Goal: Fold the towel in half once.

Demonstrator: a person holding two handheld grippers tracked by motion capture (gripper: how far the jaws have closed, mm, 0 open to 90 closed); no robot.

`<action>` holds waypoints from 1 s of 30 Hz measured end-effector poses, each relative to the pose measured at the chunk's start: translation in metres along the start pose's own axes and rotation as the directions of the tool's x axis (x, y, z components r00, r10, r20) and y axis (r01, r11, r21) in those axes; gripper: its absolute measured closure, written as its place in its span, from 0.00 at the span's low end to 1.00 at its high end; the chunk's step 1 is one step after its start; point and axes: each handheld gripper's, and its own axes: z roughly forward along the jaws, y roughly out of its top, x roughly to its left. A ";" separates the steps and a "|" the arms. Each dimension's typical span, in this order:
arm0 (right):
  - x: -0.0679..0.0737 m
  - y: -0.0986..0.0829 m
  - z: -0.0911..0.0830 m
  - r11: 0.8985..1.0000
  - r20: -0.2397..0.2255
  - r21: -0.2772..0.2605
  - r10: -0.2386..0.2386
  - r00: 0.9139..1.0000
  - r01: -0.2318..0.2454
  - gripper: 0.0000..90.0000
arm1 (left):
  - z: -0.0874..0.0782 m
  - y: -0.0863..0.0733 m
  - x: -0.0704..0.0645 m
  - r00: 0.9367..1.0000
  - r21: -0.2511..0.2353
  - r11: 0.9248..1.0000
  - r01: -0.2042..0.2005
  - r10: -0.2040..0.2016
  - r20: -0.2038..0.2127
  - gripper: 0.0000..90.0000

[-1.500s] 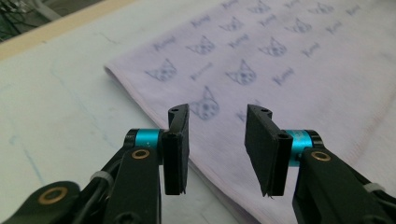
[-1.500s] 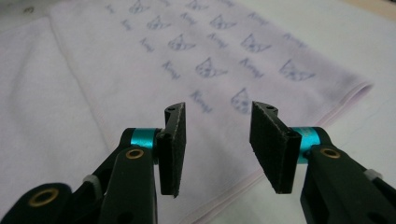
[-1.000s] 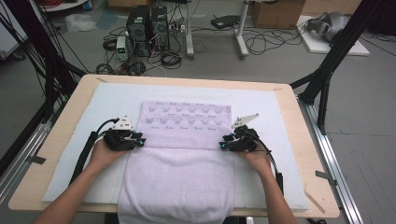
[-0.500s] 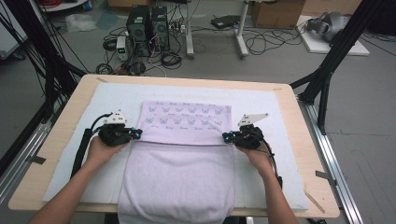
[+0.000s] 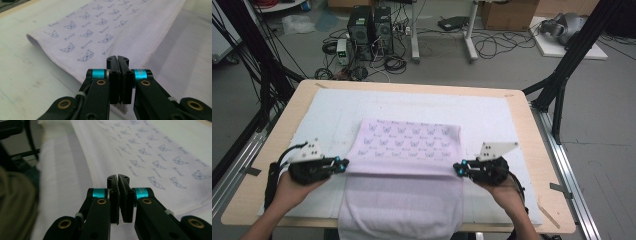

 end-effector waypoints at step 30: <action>0.006 -0.030 0.020 0.999 -0.003 0.055 0.001 1.000 -0.001 0.98 | 0.020 -0.015 0.001 0.999 0.038 0.999 0.007 -0.009 0.050 0.98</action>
